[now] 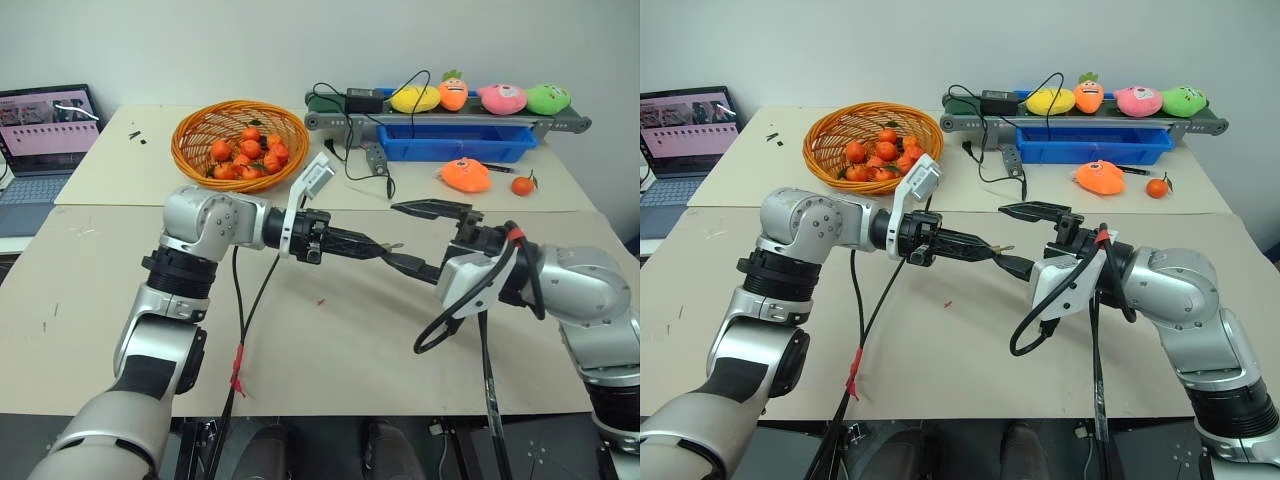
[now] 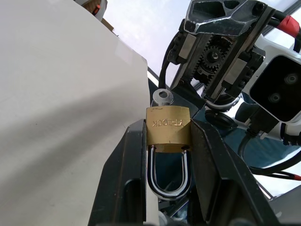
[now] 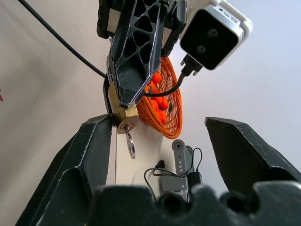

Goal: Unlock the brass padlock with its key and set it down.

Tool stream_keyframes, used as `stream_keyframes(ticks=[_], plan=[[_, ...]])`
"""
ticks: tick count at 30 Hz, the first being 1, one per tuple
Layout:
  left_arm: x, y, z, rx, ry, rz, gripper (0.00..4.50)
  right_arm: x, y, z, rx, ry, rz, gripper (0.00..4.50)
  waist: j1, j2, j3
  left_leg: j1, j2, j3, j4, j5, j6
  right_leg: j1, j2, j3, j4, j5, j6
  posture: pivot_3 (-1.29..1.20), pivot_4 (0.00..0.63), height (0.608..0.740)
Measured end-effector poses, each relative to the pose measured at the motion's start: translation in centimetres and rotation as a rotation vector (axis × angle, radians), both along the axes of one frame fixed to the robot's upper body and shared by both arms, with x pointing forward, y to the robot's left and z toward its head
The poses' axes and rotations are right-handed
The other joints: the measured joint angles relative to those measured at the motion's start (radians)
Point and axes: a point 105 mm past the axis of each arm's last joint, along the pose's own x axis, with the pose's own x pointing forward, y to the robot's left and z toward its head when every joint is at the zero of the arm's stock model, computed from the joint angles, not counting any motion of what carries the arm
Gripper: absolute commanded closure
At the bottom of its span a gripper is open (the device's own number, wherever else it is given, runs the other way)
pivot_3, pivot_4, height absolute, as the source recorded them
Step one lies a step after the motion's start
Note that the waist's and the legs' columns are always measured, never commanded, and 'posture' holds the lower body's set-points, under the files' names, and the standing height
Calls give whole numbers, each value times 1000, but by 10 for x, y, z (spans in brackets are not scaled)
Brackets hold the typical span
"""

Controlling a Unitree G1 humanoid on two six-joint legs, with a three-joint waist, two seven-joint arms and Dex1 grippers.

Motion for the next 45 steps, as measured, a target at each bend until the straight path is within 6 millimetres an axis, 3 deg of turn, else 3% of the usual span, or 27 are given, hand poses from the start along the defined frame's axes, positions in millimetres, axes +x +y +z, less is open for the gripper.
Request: stream_keyframes(ticks=[3, 4, 7, 13, 15, 32, 34, 38, 45], plan=[[0, 0, 0, -2, -1, -2, 3691, -1, 1, 1, 0, 0, 3, 808, 0, 0, 0, 0, 0, 0, 0, 0, 0, 0, 0, 0, 0, 0, 0, 0, 150, 740], [0, 0, 0, -3, -2, -3, 3691, -2, 2, 1, 1, 1, 6, 1043, 0, 0, 0, 0, 0, 0, 0, 0, 0, 0, 0, 0, 0, 0, 0, 0, 150, 740], [0, -1, 2, -11, -12, -5, 3691, -2, 2, -2, 0, 16, 7, 1846, 0, 0, 0, 0, 0, 0, 0, 0, 0, 0, 0, 0, 0, 0, 0, 0, 150, 740], [0, 0, 4, -21, -25, -4, 3691, -2, 3, -11, -11, 63, 12, 3936, 0, 0, 0, 0, 0, 0, 0, 0, 0, 0, 0, 0, 0, 0, 0, 0, 150, 740], [1, 0, 4, -11, -31, -5, 3691, -2, 3, -12, -18, 74, 8, 4373, 0, 0, 0, 0, 0, 0, 0, 0, 0, 0, 0, 0, 0, 0, 0, 0, 150, 740], [1, -2, 3, -10, -45, -10, 3691, -1, 3, -12, -5, 90, 2, 4399, 0, 0, 0, 0, 0, 0, 0, 0, 0, 0, 0, 0, 0, 0, 0, 0, 150, 740], [0, -2, 4, -10, -46, -13, 3691, -1, 3, -12, 3, 104, 3, 3397, 0, 0, 0, 0, 0, 0, 0, 0, 0, 0, 0, 0, 0, 0, 0, 0, 150, 740], [-4, -7, 1, -8, -30, -48, 3691, -6, 9, -8, 28, 98, 36, 2178, 2, 0, 0, 0, 0, 0, 0, 0, 0, 0, 0, 0, 0, 0, 0, 0, 150, 740], [-5, -7, 4, 2, -49, -69, 3691, -7, 11, -4, 29, 80, 47, 2178, 1, 0, 0, 0, 0, 0, 0, 0, 0, 0, 0, 0, 0, 0, 0, 0, 150, 740]])
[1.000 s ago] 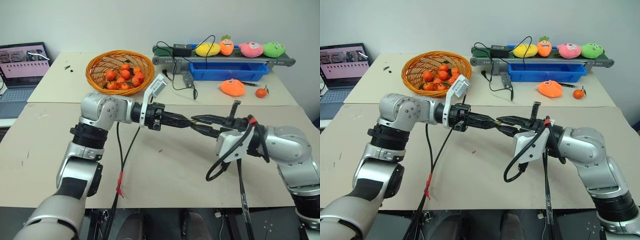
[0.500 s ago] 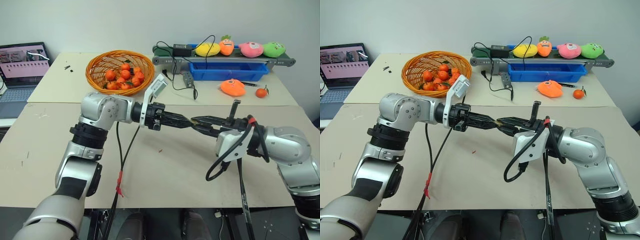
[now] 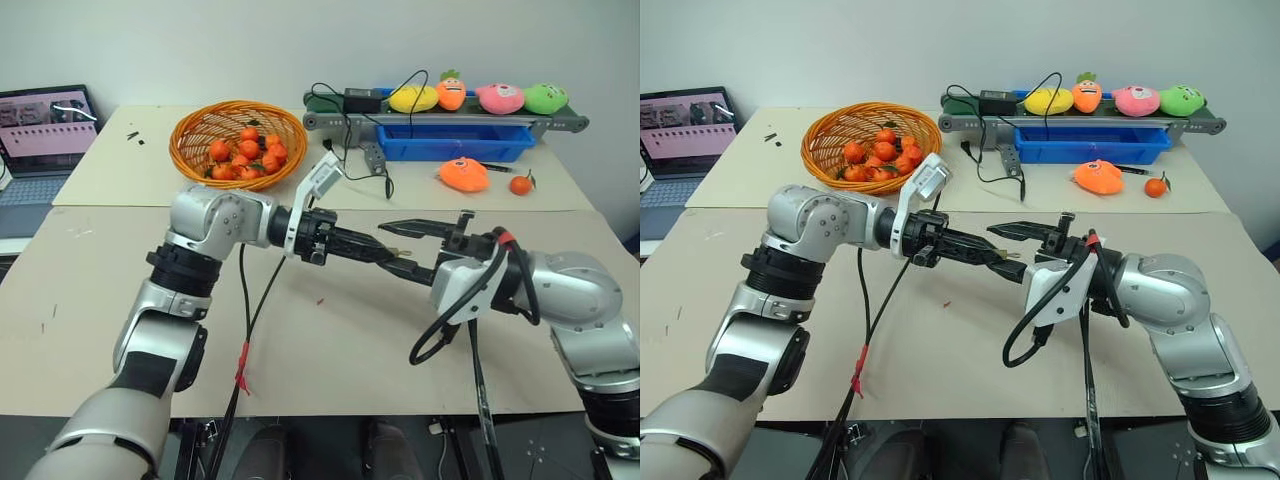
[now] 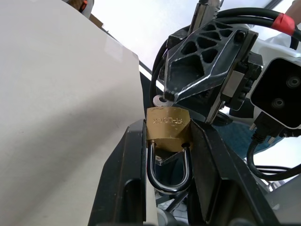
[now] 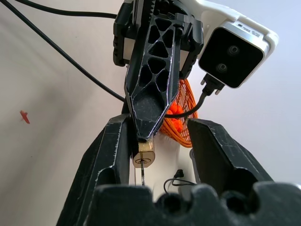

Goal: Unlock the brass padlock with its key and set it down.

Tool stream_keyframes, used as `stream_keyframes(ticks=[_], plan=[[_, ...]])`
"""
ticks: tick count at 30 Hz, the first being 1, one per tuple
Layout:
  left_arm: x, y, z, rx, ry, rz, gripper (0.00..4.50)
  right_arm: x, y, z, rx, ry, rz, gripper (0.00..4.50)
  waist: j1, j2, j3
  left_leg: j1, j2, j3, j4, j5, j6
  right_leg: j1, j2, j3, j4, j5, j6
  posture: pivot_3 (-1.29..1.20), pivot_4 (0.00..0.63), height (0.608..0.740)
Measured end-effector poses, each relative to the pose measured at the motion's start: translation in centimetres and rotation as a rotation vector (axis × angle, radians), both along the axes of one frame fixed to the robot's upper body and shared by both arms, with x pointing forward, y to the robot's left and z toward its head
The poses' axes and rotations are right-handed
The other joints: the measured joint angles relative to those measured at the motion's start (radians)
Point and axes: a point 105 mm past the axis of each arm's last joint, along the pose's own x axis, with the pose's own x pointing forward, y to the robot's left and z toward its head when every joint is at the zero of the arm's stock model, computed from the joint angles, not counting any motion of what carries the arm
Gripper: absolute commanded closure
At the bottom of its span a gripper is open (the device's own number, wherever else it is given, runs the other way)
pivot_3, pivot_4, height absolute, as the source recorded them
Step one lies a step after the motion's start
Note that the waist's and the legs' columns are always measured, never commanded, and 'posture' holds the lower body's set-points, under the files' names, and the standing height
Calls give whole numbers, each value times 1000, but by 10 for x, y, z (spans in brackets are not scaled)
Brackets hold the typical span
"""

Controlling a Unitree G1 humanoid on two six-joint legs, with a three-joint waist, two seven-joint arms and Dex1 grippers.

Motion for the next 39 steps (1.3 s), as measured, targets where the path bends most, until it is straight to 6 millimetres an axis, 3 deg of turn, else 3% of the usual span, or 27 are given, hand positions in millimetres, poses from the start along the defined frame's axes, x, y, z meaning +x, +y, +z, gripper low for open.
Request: stream_keyframes(ticks=[29, 32, 36, 39], plan=[[2, 7, -5, 43, 3, -22, 3691, -7, -7, -8, 2, 15, 3, 2178, 1, 0, 0, 0, 0, 0, 0, 0, 0, 0, 0, 0, 0, 0, 0, 0, 150, 740], [2, 7, -5, 43, 3, -23, 3691, -7, -7, -8, 2, 14, 4, 2864, 1, 0, 0, 0, 0, 0, 0, 0, 0, 0, 0, 0, 0, 0, 0, 0, 150, 740], [3, 8, -2, 28, -8, -19, 3691, -8, -6, -10, -9, 25, 10, 4222, 0, 0, 0, 0, 0, 0, 0, 0, 0, 0, 0, 0, 0, 0, 0, 0, 150, 740], [3, 7, -2, 27, -11, -19, 3691, -7, -6, -10, -9, 26, 9, 4376, 1, 0, 0, 0, 0, 0, 0, 0, 0, 0, 0, 0, 0, 0, 0, 0, 150, 740]])
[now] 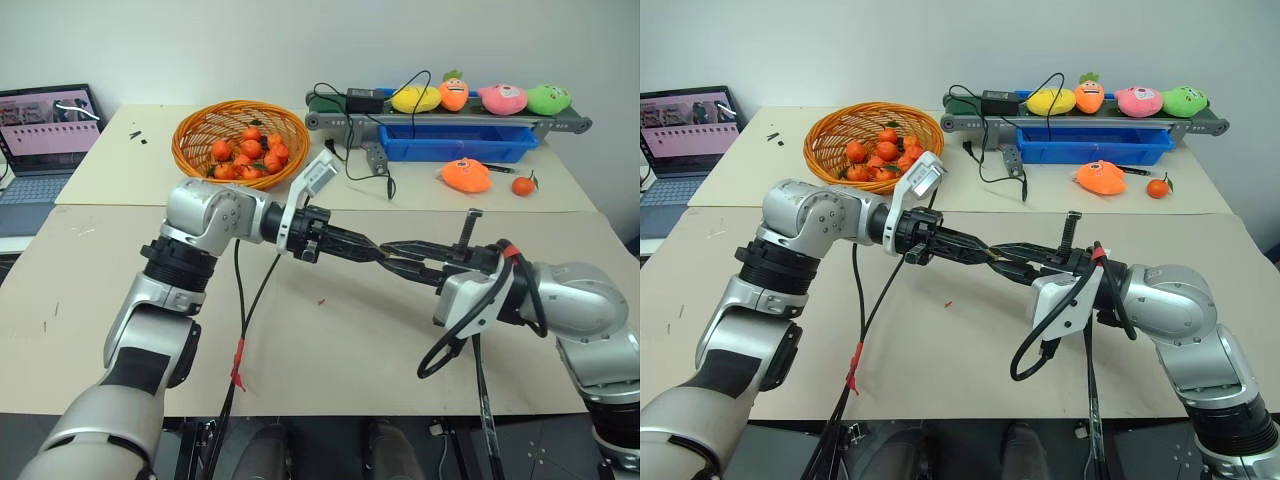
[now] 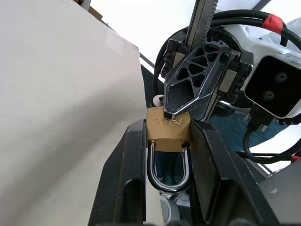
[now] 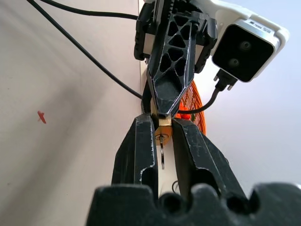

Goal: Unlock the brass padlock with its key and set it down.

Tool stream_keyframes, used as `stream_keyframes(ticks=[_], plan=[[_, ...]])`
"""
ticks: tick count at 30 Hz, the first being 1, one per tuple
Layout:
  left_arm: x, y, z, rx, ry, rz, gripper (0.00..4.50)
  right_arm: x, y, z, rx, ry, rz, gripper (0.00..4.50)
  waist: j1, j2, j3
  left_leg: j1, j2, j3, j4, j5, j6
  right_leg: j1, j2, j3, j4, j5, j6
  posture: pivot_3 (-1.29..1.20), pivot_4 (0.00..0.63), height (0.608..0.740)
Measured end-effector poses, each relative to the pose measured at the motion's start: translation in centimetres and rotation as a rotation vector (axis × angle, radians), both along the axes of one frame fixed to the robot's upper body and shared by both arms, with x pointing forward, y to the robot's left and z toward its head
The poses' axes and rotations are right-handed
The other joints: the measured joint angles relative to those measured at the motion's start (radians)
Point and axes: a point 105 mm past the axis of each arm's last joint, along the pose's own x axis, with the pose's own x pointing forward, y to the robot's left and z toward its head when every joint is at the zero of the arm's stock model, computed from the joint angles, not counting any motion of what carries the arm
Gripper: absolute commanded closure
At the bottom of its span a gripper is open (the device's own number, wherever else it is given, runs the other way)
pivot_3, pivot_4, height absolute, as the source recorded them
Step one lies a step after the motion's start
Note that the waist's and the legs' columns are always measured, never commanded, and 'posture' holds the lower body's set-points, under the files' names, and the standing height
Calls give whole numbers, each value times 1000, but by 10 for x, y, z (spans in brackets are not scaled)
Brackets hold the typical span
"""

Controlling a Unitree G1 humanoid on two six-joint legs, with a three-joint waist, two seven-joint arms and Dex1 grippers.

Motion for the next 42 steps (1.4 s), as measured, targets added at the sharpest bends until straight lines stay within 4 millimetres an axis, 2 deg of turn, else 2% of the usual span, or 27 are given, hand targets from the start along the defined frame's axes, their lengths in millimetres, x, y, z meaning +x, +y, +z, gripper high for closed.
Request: stream_keyframes(ticks=[14, 16, 22, 31, 39, 42], plan=[[1, -2, -1, 2, -13, 3, 3691, 1, -1, -1, 1, 9, -11, 4376, 0, 0, 0, 0, 0, 0, 0, 0, 0, 0, 0, 0, 0, 0, 0, 0, 150, 740], [1, -1, 0, 4, -14, 4, 2662, 1, -1, -1, 2, 9, -11, 4376, 0, 0, 0, 0, 0, 0, 0, 0, 0, 0, 0, 0, 0, 0, 0, 0, 150, 740], [-2, -4, -2, 7, 17, -18, 639, 2, 0, 3, 21, -7, -12, 4376, 0, 0, 0, 0, 0, 0, 0, 0, 0, 0, 0, 0, 0, 0, 0, 0, 150, 740], [4, 14, 13, -8, -41, -1, 639, 3, -2, 2, 22, -2, -19, 4376, -1, 0, 0, 0, 0, 0, 0, 0, 0, 0, 0, 0, 0, 0, 0, 0, 150, 740], [34, 35, 34, -40, -183, 170, 639, 17, -22, -5, 37, 39, -101, 4376, 1, 0, 0, 0, 0, 1, 0, 0, 0, 0, 0, 0, -1, 0, 0, 0, 150, 740], [43, 40, 34, -25, -265, 242, 639, 18, -25, -6, 46, 47, -113, 4376, 0, 0, 0, 0, 0, 1, 0, 0, 0, 0, 0, 0, -1, 0, 0, 0, 150, 740]])
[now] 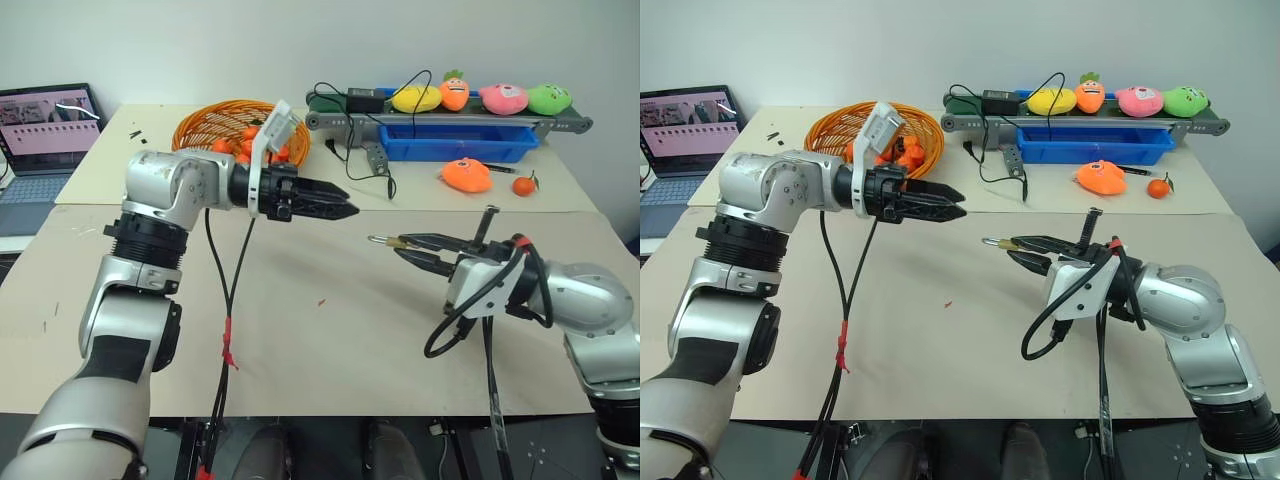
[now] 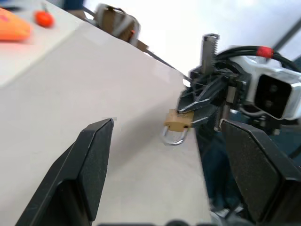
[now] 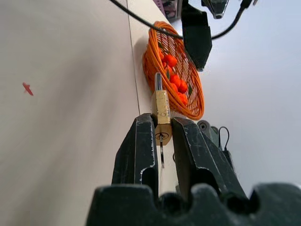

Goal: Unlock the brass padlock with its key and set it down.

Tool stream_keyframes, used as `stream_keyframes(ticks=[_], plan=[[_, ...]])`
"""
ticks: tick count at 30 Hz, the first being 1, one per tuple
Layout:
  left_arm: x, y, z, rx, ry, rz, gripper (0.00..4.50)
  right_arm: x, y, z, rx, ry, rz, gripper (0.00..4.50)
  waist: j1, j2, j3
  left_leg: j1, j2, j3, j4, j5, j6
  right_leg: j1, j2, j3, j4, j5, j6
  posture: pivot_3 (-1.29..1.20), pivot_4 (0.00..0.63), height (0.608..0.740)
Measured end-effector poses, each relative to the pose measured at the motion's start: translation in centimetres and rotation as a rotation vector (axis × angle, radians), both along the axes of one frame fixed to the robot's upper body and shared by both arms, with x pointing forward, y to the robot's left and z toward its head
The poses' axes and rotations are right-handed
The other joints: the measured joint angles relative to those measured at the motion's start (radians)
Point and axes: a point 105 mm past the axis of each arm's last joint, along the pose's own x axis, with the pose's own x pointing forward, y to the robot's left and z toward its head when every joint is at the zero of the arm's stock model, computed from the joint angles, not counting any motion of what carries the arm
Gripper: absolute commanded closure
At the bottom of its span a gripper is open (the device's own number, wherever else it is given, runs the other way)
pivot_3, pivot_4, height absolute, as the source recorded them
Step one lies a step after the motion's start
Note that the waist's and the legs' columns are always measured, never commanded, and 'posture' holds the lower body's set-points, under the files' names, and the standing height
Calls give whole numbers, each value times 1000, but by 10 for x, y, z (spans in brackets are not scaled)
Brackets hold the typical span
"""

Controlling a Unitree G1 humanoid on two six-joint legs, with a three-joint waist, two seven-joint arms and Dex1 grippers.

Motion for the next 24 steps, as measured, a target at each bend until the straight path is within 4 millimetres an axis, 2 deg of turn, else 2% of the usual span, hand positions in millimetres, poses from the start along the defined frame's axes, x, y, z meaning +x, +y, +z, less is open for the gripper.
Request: stream_keyframes(ticks=[2, 5, 8, 13, 17, 20, 22, 24], plan=[[1, 5, -10, 26, -55, 25, 639, 1, -1, 1, 23, 17, -5, 4376, -2, 0, 0, 1, 0, 0, 0, 0, 0, 0, 0, 0, 0, 0, 0, 0, 150, 740], [-1, 8, -41, 72, -59, 45, 639, 3, -2, 7, 44, 8, -12, 4376, -4, 0, 0, 0, 0, 0, 0, 0, -1, 0, 0, 0, 1, 0, 0, 0, 150, 740], [-6, 7, -53, 88, -56, 40, 639, -3, 5, 19, -15, -155, 27, 4376, -4, 0, 0, 0, 0, 1, 0, 0, -1, 0, 0, 0, 1, 0, 0, 0, 150, 740], [-10, 6, -56, 96, -34, 36, 639, -14, 15, 21, -137, -408, 102, 4376, 0, 0, 0, 0, 0, 1, 0, 0, -1, 0, 0, 0, 0, 0, 0, 0, 150, 740], [-17, 0, -58, 77, 50, 8, 639, -15, 16, 18, -175, -493, 115, 4376, -2, 0, 0, 0, 0, 1, 0, 1, -1, 0, 0, 0, 1, 0, 0, 0, 150, 740], [-29, -6, -52, 63, 88, -52, 639, -13, 15, 16, -184, -523, 109, 4376, -5, 0, 0, 0, 0, 1, 0, 1, -1, 0, 0, 0, 0, 0, 0, 0, 150, 740], [-35, -7, -49, 61, 88, -75, 151, -12, 14, 15, -183, -528, 105, 4376, -9, 0, 0, 0, 0, 1, 0, 1, -1, 0, 0, 0, 1, 0, 0, 0, 150, 740], [-36, -7, -47, 64, 81, -80, 57, -11, 13, 14, -182, -525, 101, 4376, -10, 0, 0, 1, 0, 1, 0, 1, -1, 0, 0, 0, 1, 0, 0, 0, 150, 740]])
